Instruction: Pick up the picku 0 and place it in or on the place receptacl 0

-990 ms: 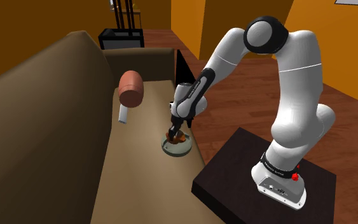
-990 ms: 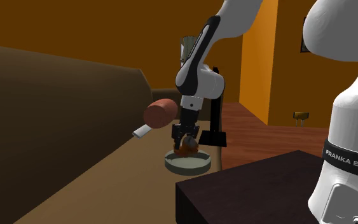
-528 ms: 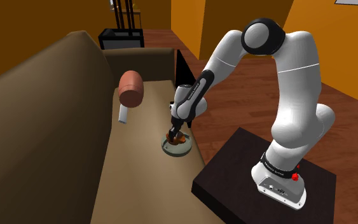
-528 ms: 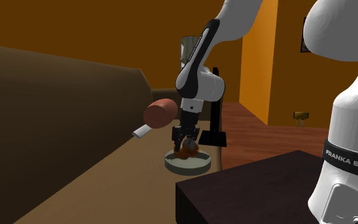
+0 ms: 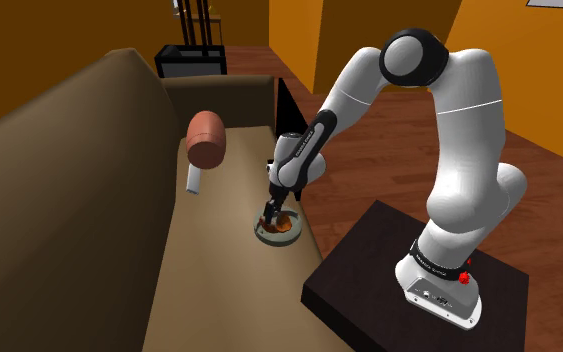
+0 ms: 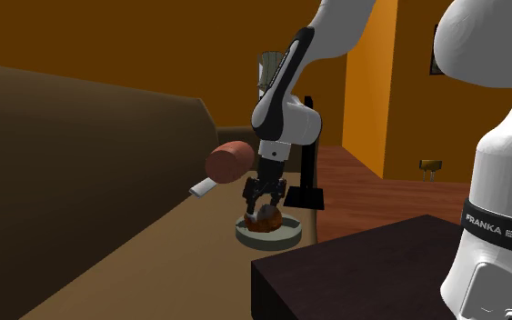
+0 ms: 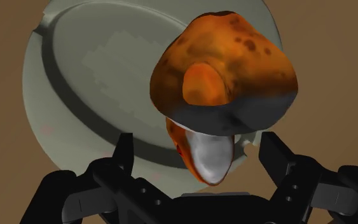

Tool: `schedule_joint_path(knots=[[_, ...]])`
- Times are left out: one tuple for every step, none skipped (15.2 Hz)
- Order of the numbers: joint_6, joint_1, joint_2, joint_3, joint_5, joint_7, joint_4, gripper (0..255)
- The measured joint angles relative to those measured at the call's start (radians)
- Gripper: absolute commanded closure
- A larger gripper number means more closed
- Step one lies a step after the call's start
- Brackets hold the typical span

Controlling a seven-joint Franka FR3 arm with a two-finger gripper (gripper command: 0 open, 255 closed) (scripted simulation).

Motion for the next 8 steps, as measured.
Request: schedule_joint_path(knots=[[-0.012,-0.014,-0.015,0.009,0.005,-0.008,-0.005,0],[-0.029,-0.028,-0.041,0.025,0.015,-0.011,-0.014,0],[-0.049,-0.046,-0.07,0.043,0.026,-0.018,-0.023,0],[-0.072,-0.068,-0.099,0.062,0.04,-0.03,-0.031,0],[-0.085,-0.082,-0.121,0.074,0.049,-0.038,-0.039,0],[-0.092,-0.086,-0.128,0.079,0.053,-0.039,-0.04,0],[-0.096,-0.088,-0.132,0.081,0.055,-0.04,-0.04,0],[-0.097,-0.089,-0.133,0.082,0.056,-0.041,-0.041,0]])
